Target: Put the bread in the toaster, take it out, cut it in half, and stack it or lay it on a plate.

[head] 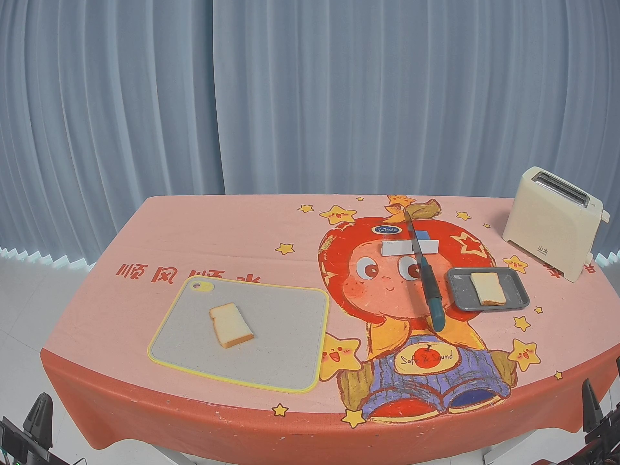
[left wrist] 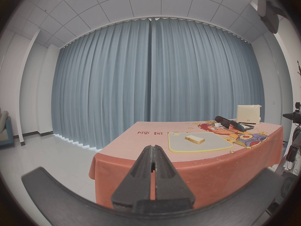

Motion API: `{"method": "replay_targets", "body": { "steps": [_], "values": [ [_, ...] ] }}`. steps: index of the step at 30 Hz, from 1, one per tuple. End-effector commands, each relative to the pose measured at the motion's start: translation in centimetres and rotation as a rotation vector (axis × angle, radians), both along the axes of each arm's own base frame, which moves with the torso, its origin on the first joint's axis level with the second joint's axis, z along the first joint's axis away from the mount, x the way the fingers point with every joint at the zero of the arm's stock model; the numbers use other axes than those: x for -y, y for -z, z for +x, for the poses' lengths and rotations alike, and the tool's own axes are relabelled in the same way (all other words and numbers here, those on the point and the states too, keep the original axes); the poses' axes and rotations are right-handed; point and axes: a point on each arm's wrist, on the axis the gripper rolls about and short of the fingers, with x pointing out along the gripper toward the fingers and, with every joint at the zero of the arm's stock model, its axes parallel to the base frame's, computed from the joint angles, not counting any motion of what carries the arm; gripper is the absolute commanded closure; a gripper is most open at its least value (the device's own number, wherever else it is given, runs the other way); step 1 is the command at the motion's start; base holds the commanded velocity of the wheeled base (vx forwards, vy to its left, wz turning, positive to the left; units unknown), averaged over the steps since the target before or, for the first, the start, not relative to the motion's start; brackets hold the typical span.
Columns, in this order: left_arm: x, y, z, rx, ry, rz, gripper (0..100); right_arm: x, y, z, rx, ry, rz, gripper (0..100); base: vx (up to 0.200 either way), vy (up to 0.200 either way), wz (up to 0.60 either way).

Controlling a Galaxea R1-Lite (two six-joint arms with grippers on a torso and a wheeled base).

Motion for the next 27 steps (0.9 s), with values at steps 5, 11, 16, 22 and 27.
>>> {"method": "replay_targets", "body": {
  "steps": [5, 11, 16, 22, 27],
  "values": [
    [0.0, 0.53, 0.01, -0.002, -0.001, 0.0, 100, 0.01, 0.56, -0.09, 0.01, -0.003, 0.008, 0, 0.0, 0.0, 0.0],
    [0.0, 0.53, 0.01, -0.002, -0.001, 0.0, 100, 0.01, 0.56, -0.09, 0.01, -0.003, 0.01, 0, 0.0, 0.0, 0.0],
    [0.0, 0.53, 0.01, -0.002, -0.001, 0.0, 100, 0.01, 0.56, -0.09, 0.01, -0.003, 0.01, 0, 0.0, 0.0, 0.0],
    [0.0, 0.53, 0.01, -0.002, -0.001, 0.0, 100, 0.01, 0.56, -0.09, 0.01, -0.003, 0.01, 0, 0.0, 0.0, 0.0],
    [0.01, 0.53, 0.01, -0.002, 0.004, 0.002, 0, 0.01, 0.56, -0.09, 0.01, -0.003, 0.01, 0, 0.0, 0.0, 0.0]
  ]
}}
